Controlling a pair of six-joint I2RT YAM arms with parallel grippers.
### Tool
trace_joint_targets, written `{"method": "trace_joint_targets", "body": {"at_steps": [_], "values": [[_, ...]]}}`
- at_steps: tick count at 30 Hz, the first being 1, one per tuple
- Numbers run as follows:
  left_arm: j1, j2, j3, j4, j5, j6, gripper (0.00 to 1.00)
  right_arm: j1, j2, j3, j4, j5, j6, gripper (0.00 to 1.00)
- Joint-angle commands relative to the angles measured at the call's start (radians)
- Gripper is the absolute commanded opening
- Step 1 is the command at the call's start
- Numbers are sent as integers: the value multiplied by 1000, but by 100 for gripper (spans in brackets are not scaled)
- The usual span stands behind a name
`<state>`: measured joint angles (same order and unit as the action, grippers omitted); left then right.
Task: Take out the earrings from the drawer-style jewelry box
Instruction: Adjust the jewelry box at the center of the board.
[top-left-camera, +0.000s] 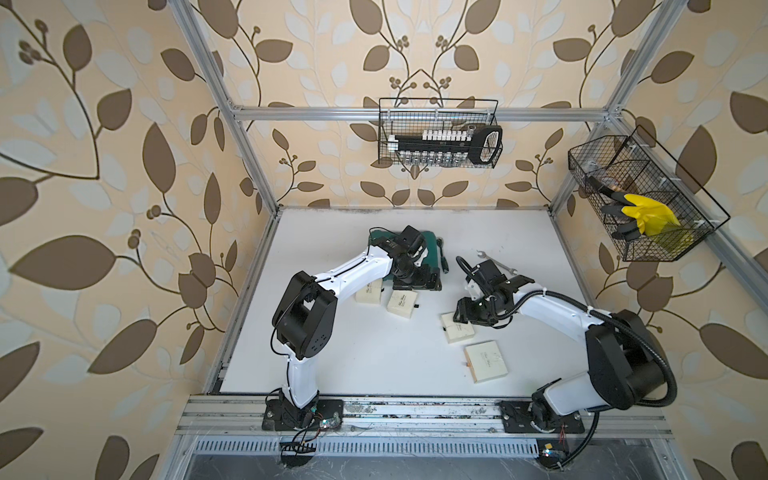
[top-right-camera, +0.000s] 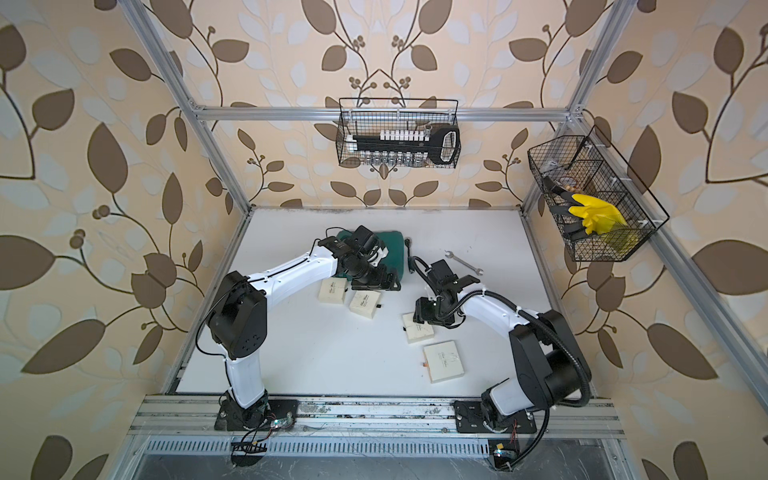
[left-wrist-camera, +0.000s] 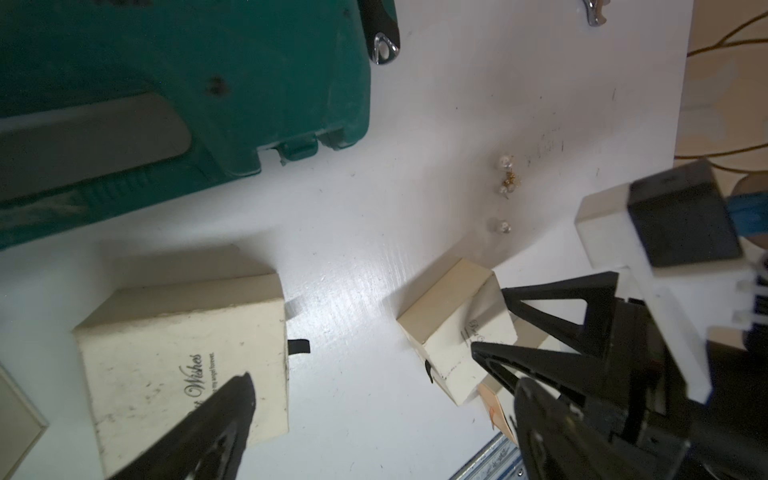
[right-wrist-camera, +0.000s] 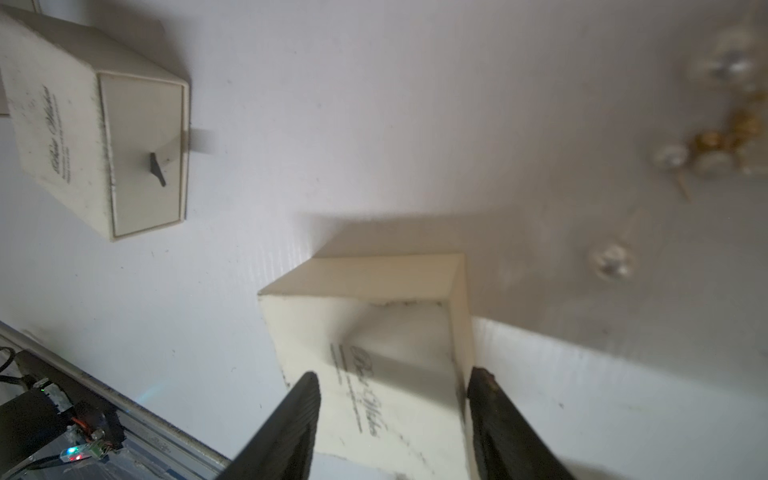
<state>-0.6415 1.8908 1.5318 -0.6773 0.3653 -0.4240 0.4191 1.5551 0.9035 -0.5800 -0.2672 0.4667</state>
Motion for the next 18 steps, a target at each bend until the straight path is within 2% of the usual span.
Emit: {"method": "trace_joint_targets", "body": {"at_steps": [1,5,9,12,18], "values": [[1,-19,-1,4,12,-1,99,12,60,95,71,-92,-25,59],[0,-9,9,2,35,7,99,15,73,175,63,-47,-24,59],[0,13,15,16,113,26,99,14,29,178,-17,75,-33,59],[-6,52,38,4,167,46,99,14,-23,123,-97,140,-31,59],[-28,139,94,-30,241,95,99,18,-213,-77,-140,123,-9,60]]}}
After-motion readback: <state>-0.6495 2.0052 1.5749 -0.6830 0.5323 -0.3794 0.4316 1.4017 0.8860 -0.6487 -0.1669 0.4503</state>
